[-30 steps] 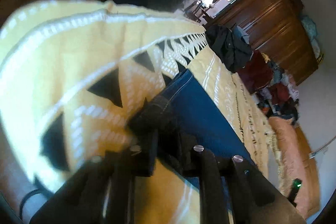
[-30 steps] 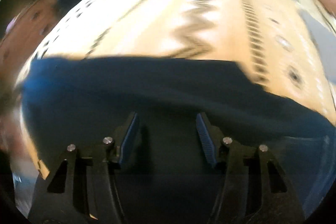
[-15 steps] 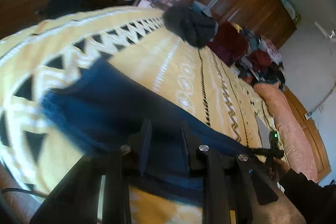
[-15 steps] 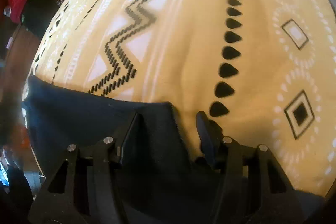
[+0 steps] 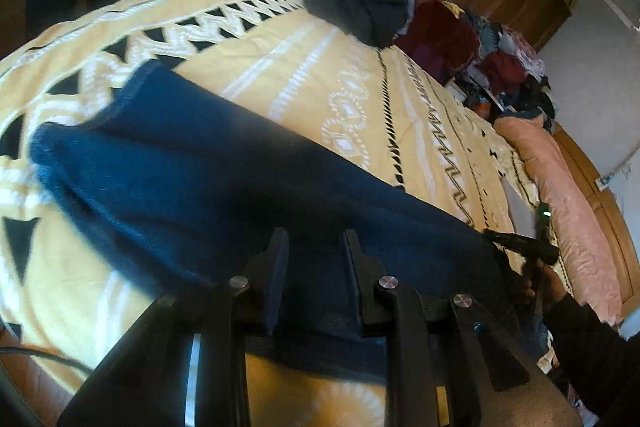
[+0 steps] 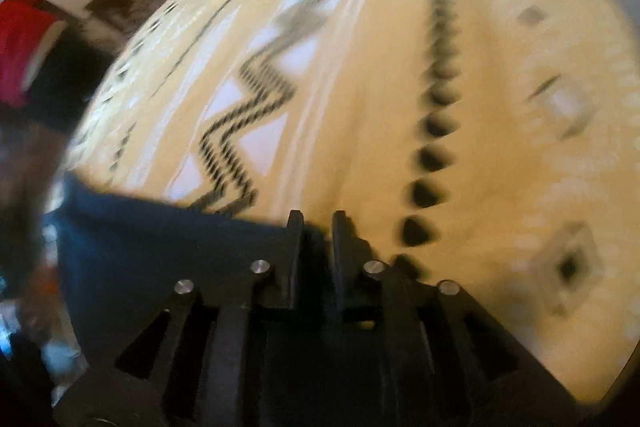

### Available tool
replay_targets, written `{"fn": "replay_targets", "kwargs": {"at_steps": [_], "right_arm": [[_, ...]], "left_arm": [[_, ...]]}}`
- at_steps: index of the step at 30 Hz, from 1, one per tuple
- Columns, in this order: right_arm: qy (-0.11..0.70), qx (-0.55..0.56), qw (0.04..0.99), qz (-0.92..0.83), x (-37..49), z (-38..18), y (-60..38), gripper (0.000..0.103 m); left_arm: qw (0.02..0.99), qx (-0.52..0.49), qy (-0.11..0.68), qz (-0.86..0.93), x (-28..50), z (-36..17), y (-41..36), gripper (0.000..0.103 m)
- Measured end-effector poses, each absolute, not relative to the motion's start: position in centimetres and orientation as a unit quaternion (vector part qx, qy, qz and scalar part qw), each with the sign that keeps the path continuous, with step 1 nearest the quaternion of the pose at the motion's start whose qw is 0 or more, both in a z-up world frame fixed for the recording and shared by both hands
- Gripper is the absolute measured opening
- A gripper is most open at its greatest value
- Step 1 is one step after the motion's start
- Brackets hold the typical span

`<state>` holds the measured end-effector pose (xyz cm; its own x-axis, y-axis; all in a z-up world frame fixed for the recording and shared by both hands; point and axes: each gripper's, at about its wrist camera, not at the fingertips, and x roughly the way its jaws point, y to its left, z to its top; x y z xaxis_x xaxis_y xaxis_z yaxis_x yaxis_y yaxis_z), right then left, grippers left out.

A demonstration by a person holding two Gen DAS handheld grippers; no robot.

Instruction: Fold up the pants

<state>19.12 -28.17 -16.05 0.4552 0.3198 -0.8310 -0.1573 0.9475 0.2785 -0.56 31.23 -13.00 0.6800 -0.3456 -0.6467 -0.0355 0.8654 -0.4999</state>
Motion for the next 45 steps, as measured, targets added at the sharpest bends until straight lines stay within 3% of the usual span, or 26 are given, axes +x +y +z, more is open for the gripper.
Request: {"fn": "replay_targets", "kwargs": {"at_steps": [4, 9, 14, 17, 23, 26, 32, 34, 35, 41, 45], "right_arm": [[0.436, 0.079, 0.886, 0.134, 13.4, -11.5, -26.3, 0.019], [0.468, -0.006, 0.851, 0.239, 4.8, -12.7, -16.9, 0.018], [0.458, -0.091, 0.826, 0.317, -2.8, -12.5, -11.6, 0.018], [0.451, -0.147, 0.822, 0.314, -4.4, -13.4, -10.0, 0.018], [0.458, -0.136, 0.816, 0.325, -4.8, -13.0, -11.2, 0.018], [0.448, -0.164, 0.817, 0.322, -5.6, -12.9, -10.9, 0.031], [0.471, -0.171, 0.801, 0.327, -4.8, -14.9, -9.5, 0.032], [0.468, -0.18, 0.804, 0.32, -4.7, -15.0, -9.4, 0.022], [0.468, -0.177, 0.808, 0.311, -4.6, -15.0, -9.5, 0.006], [0.452, -0.154, 0.822, 0.311, -6.7, -12.8, -10.2, 0.004], [0.47, -0.151, 0.811, 0.313, -7.2, -14.2, -10.1, 0.004]], "left_arm": [[0.884, -0.264, 0.38, -0.07, -2.1, -13.3, 33.7, 0.03], [0.879, -0.289, 0.376, -0.041, -3.7, -14.1, 35.6, 0.03], [0.886, -0.244, 0.383, -0.096, -4.8, -13.0, 33.3, 0.03], [0.881, -0.205, 0.398, -0.151, -4.8, -12.6, 30.5, 0.03], [0.875, -0.223, 0.394, -0.172, -4.6, -12.5, 29.3, 0.03], [0.873, -0.233, 0.392, -0.175, -4.5, -12.6, 29.1, 0.03], [0.873, -0.235, 0.393, -0.169, -4.1, -12.9, 29.1, 0.03], [0.873, -0.232, 0.395, -0.168, -4.1, -13.0, 29.1, 0.03], [0.873, -0.234, 0.396, -0.165, -4.1, -13.2, 29.2, 0.03], [0.873, -0.237, 0.396, -0.16, -4.4, -13.6, 29.7, 0.03], [0.872, -0.237, 0.401, -0.151, -4.3, -14.1, 30.0, 0.03]]}}
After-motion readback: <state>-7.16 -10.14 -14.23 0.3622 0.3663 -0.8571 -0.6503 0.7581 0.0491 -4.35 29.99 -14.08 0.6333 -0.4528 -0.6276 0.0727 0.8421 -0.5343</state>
